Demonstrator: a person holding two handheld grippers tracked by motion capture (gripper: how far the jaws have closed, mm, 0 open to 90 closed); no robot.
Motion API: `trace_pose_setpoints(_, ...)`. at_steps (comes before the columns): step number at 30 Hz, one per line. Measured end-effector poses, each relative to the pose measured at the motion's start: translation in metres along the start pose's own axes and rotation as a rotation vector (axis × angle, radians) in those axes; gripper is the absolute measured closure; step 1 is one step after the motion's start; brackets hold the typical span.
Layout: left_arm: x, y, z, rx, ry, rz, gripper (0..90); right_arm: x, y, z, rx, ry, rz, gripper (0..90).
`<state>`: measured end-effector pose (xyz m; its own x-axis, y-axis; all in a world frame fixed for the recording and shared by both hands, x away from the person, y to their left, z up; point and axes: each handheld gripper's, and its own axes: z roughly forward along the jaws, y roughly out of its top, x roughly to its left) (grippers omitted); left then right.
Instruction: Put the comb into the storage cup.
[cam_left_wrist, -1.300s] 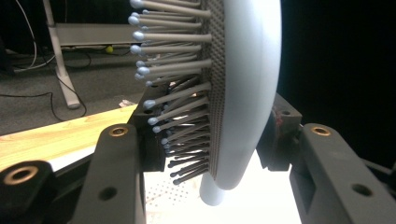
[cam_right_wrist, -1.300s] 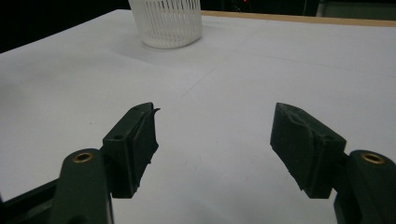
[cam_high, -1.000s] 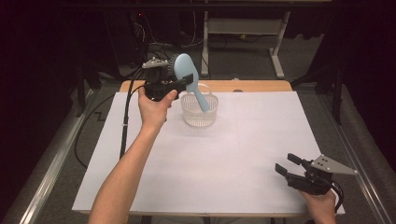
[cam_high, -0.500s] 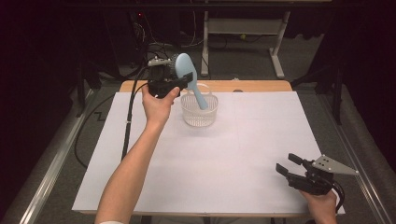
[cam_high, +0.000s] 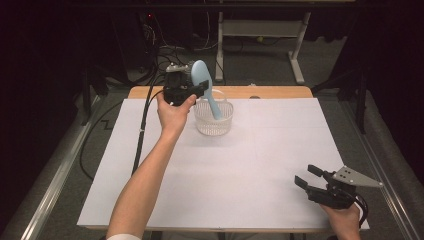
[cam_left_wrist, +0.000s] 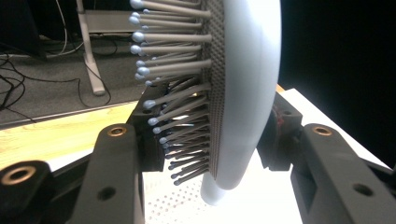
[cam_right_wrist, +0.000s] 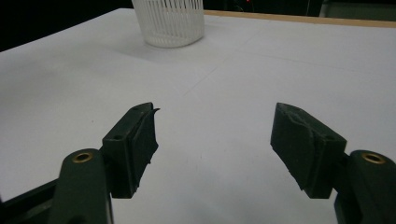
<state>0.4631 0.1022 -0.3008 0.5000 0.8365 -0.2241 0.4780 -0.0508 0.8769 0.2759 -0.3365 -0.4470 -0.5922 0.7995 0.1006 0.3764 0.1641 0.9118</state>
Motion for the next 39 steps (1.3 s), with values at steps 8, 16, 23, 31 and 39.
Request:
trace_pose_setpoints(8,0.0,-0.006,0.007,0.011,0.02,0.012,52.0,0.0,0.0,0.002,0.009,0.003,0.002,32.1)
trace_pose_setpoints(16,0.001,-0.01,0.012,0.027,0.027,0.019,52.0,0.0,0.0,0.002,0.009,0.002,0.001,32.1)
trace_pose_setpoints(23,-0.001,-0.013,0.016,0.029,0.03,0.027,51.9,0.001,0.0,0.002,0.009,0.005,0.004,32.0)
trace_pose_setpoints(31,0.0,-0.021,0.023,0.026,0.013,0.011,51.8,0.0,0.0,0.001,0.005,0.006,0.003,32.1)
trace_pose_setpoints(39,0.002,-0.027,0.025,0.023,0.022,0.012,51.7,0.001,0.0,0.001,0.004,0.007,0.002,32.1)
